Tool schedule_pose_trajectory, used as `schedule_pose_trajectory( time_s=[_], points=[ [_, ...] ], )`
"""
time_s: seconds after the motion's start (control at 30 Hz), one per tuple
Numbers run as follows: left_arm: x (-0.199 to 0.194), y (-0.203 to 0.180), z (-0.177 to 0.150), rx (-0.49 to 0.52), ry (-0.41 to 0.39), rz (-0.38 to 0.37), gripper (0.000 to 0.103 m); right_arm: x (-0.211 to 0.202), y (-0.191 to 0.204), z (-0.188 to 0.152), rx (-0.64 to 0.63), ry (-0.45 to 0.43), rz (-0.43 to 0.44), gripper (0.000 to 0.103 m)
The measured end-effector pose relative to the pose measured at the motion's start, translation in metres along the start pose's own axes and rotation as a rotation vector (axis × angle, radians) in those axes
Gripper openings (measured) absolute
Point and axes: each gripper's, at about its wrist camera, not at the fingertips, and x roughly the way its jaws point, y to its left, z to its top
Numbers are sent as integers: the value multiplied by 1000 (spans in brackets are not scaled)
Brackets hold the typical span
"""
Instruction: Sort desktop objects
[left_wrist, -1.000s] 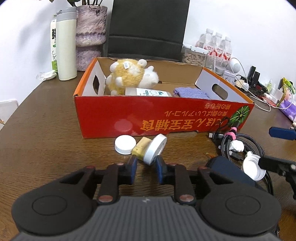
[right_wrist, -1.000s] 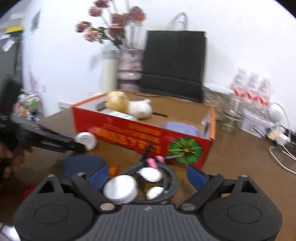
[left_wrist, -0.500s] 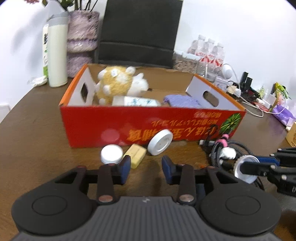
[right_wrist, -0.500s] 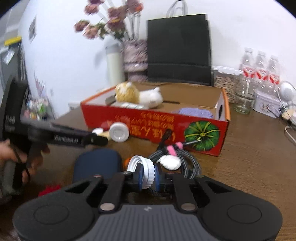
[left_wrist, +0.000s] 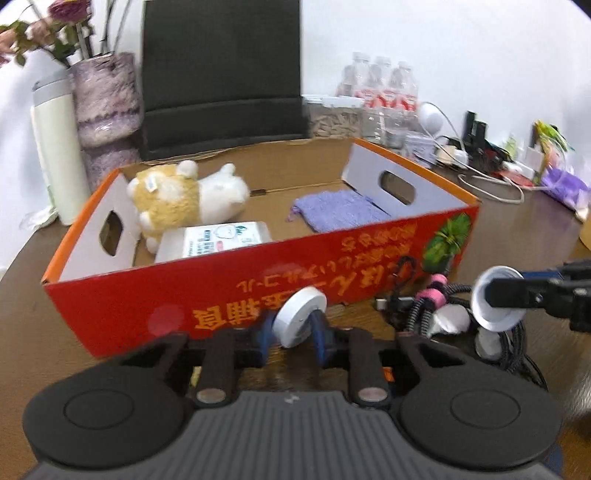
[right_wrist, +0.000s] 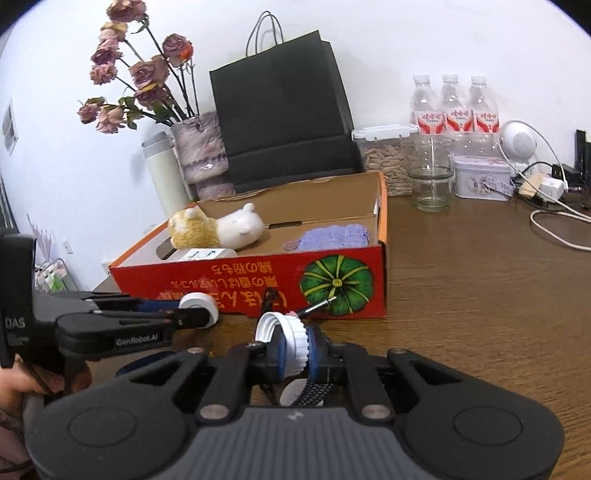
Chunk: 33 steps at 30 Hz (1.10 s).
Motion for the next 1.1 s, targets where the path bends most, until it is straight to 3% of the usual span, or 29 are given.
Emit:
schedule_pose_trajectory(
  time_s=[0.2,0.67,1.1],
  points=[
    [-13,-12,-8,43,-38,20,9,-2,2,-4,-1,-10,6,11],
    [-56,-32,-12,82,-153,48,9,-9,6,-2,2,-48,13,11],
    [-89,-28,31,43,-285,62,9,-24,25,44,-54,-166,41,11]
  ],
)
